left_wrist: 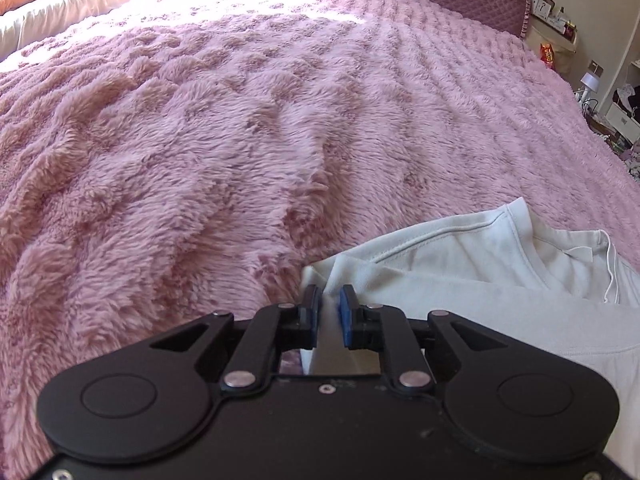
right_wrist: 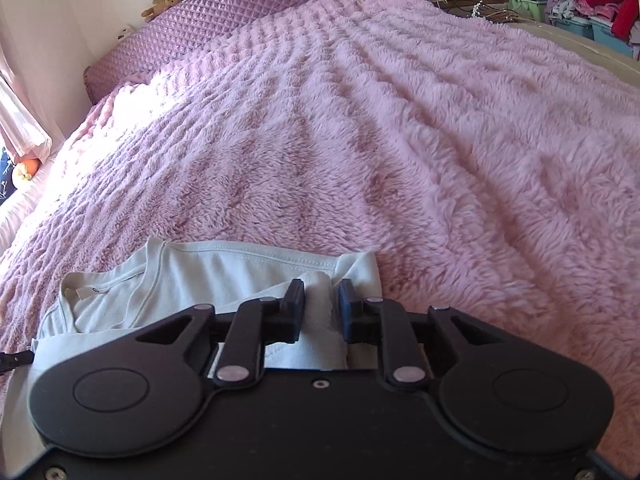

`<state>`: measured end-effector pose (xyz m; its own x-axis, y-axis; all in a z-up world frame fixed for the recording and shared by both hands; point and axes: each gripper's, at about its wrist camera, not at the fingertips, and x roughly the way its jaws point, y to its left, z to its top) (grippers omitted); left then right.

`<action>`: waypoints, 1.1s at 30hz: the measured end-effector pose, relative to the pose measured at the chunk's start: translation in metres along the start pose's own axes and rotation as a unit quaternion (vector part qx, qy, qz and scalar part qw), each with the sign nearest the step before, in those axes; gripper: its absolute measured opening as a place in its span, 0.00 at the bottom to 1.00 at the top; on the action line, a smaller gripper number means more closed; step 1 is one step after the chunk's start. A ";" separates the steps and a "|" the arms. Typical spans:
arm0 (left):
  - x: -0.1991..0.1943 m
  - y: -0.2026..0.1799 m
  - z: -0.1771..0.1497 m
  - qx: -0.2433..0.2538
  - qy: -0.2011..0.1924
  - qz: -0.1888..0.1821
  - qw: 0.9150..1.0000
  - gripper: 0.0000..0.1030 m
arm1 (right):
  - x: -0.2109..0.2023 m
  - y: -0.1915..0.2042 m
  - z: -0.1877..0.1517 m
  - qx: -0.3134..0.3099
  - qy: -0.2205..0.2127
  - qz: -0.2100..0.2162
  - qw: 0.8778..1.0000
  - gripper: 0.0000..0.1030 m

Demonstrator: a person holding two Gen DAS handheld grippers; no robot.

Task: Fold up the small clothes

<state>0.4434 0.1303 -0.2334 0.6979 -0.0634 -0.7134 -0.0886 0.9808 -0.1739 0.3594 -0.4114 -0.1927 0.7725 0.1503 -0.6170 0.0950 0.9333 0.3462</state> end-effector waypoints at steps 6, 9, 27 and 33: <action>-0.090 0.031 -0.026 -0.025 -0.019 -0.032 0.999 0.30 | -0.103 -0.022 -0.034 0.037 -0.007 0.061 0.997 0.47; -0.130 0.054 -0.070 -0.059 0.008 -0.036 0.998 0.30 | -0.141 -0.033 -0.075 0.045 0.019 0.052 0.997 0.47; -0.159 0.064 -0.140 -0.163 0.051 -0.080 0.982 0.10 | -0.177 -0.028 -0.107 0.076 0.020 -0.001 0.997 0.01; -0.136 0.068 -0.159 -0.150 0.072 -0.064 0.984 0.17 | -0.145 -0.055 -0.144 0.080 0.054 -0.025 0.995 0.00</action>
<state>0.2296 0.1767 -0.2566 0.6103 -0.2305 -0.7579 -0.2264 0.8661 -0.4458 0.1516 -0.4378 -0.2246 0.6934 0.1471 -0.7054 0.2363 0.8784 0.4155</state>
